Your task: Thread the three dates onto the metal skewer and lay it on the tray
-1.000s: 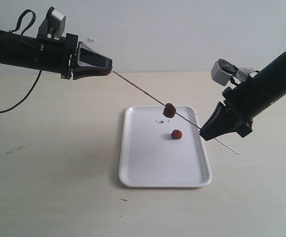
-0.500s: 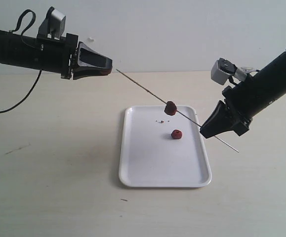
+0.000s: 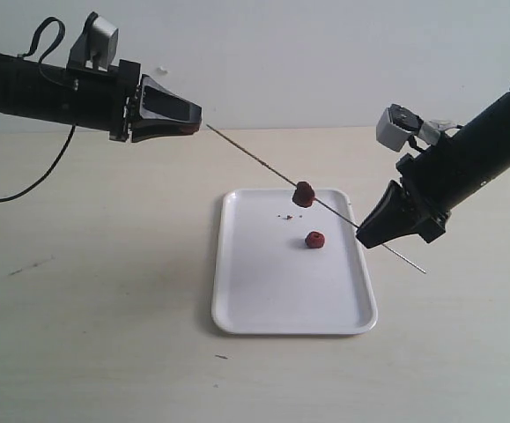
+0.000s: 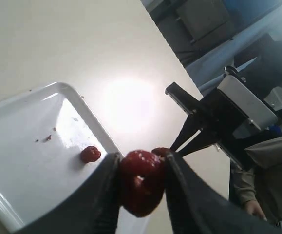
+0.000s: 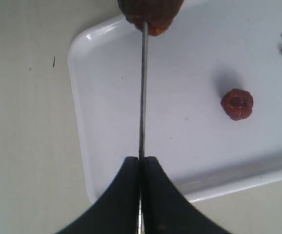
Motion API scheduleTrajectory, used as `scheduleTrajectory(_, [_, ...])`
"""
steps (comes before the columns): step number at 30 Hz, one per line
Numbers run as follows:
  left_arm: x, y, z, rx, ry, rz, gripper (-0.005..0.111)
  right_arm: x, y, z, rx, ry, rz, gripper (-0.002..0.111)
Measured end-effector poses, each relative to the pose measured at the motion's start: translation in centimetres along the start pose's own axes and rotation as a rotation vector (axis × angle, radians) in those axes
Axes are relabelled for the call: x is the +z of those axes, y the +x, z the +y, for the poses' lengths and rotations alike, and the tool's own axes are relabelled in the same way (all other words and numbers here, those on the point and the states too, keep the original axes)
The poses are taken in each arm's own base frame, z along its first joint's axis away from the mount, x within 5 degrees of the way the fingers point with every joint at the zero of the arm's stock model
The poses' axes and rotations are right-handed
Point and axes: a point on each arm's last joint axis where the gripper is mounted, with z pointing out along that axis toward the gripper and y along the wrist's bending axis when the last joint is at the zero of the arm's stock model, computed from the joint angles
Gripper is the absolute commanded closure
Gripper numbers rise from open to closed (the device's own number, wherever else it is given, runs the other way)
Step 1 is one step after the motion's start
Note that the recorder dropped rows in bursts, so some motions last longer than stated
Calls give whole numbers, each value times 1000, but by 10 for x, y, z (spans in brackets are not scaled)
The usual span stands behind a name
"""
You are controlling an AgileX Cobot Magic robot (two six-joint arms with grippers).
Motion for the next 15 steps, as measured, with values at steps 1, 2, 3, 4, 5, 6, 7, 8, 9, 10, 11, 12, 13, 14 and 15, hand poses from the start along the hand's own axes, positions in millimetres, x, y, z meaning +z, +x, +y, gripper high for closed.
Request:
scheduleTrajectory(1, [1,0,0,1,1,2,75,0,0,0,0,0,0,108])
scheduleTrajectory(2, [2,0,-1,1,3,4,75,0,0,0,0,0,0,108])
scheduleTrajectory(3, [3,1,-1,2,4,5,75,0,0,0,0,0,0,108])
scheduleTrajectory(4, [3,1,-2,3,5,7,75,0,0,0,0,-1,0,108])
scheduleTrajectory(5, [4,1,-2,3,7,9,75,0,0,0,0,-2,0,108])
scheduleTrajectory(6, [4,1,-2,3,7,9,75,1,-1,1,-2,-5,1,108])
scheduleTrajectory(7, [5,1,-3,4,7,10,75,2,-1,1,-5,-7,2,108])
scheduleTrajectory(8, [5,1,-3,4,7,10,75,3,-3,2,-9,-10,4,108])
scheduleTrajectory(9, [5,1,-3,4,7,10,75,4,-4,3,-13,-13,5,108])
scheduleTrajectory(10, [5,1,-3,4,7,10,75,6,-6,4,-18,-16,8,108])
scheduleTrajectory(11, [5,1,-3,4,7,10,75,8,-7,5,-21,-16,10,108])
scheduleTrajectory(12, [5,1,-3,4,7,10,75,9,-8,6,-24,-18,12,108])
scheduleTrajectory(13, [5,1,-3,4,7,10,75,10,-9,6,-27,-14,13,108])
scheduleTrajectory(14, [5,1,-3,4,7,10,75,10,-9,6,-28,-12,13,108])
scheduleTrajectory(15, [5,1,-3,4,7,10,75,11,-10,6,-29,-7,12,108])
